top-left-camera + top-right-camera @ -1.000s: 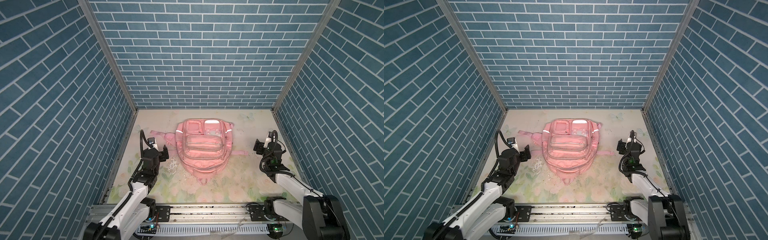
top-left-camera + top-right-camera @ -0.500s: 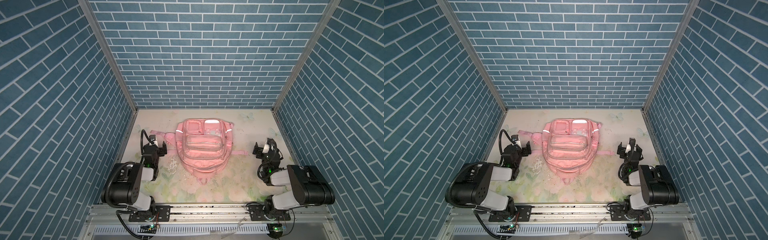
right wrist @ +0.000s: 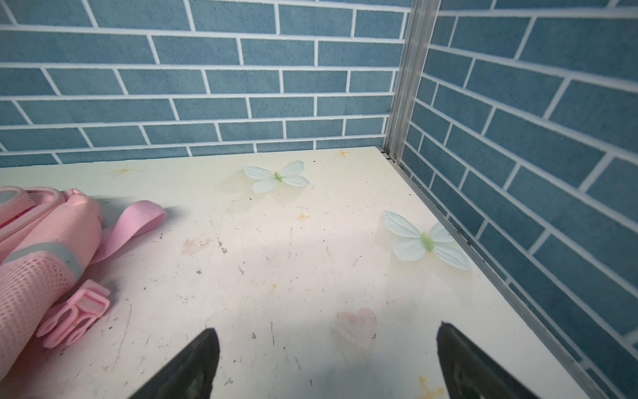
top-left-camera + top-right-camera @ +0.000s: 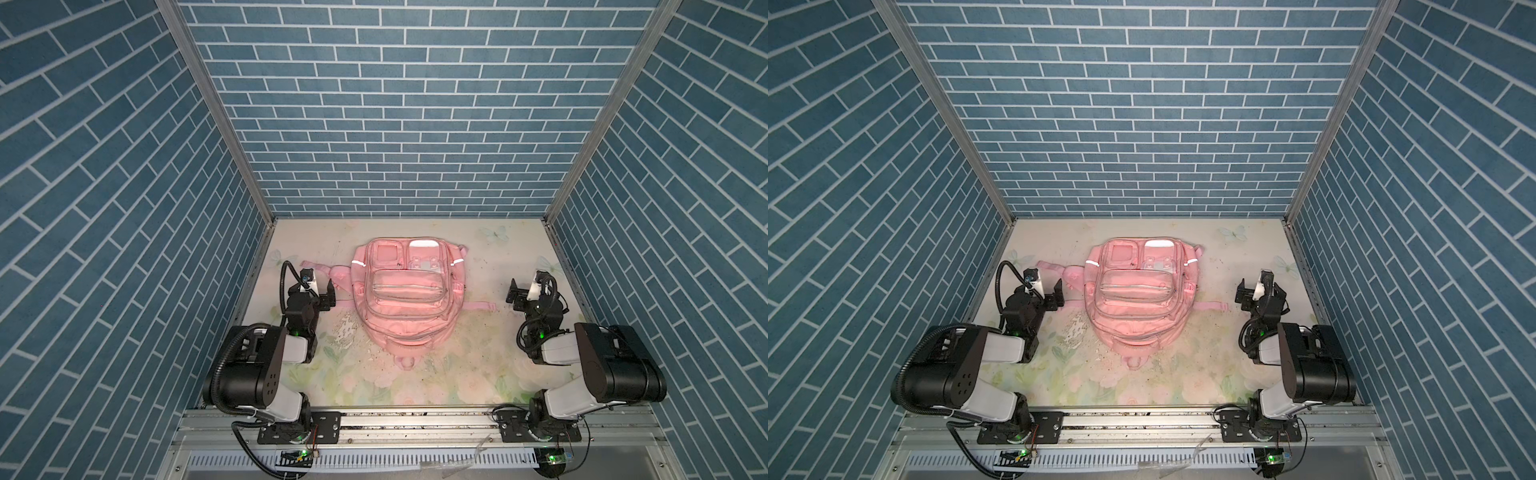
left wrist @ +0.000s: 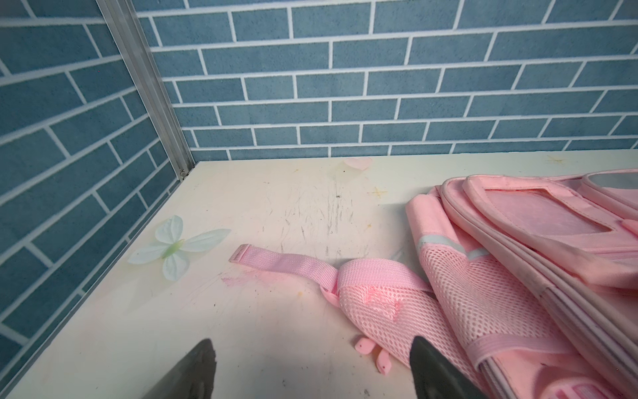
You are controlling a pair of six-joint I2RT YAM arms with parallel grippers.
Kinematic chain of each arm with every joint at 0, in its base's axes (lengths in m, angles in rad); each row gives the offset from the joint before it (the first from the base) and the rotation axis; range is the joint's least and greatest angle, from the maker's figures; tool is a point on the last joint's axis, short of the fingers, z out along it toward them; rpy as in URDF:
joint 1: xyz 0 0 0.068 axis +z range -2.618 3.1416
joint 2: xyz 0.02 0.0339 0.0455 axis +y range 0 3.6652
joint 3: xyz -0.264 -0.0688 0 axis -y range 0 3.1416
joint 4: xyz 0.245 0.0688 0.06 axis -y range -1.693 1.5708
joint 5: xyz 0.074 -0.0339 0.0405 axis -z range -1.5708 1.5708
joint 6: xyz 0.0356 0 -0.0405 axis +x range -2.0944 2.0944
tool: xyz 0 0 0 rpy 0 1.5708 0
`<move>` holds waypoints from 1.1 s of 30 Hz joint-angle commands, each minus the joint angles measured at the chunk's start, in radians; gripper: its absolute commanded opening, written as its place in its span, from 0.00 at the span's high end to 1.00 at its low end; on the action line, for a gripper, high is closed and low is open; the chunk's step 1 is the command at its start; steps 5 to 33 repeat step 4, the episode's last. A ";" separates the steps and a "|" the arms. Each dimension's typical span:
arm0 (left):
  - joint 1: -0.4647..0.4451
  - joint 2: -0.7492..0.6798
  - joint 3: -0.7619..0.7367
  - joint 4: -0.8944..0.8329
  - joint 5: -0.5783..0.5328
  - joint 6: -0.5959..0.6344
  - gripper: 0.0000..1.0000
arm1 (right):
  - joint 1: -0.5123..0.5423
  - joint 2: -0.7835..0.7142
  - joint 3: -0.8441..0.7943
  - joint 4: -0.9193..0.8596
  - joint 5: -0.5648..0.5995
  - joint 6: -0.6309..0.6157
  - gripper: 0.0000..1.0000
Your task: Pack the student bag
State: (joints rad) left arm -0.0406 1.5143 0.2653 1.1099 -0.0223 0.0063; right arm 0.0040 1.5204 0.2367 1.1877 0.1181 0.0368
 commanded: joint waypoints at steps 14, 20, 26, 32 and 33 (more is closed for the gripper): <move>-0.004 0.001 0.009 0.034 -0.006 0.021 0.11 | -0.005 -0.001 0.010 -0.003 -0.023 0.001 0.02; -0.004 0.001 0.009 0.034 -0.006 0.021 0.11 | -0.005 -0.001 0.010 -0.003 -0.023 0.001 0.02; -0.004 0.001 0.009 0.034 -0.006 0.021 0.11 | -0.005 -0.001 0.010 -0.003 -0.023 0.001 0.02; -0.004 0.001 0.009 0.034 -0.006 0.021 0.11 | -0.005 -0.001 0.010 -0.003 -0.023 0.001 0.02; -0.004 0.001 0.009 0.034 -0.006 0.021 0.11 | -0.005 -0.001 0.010 -0.003 -0.023 0.001 0.02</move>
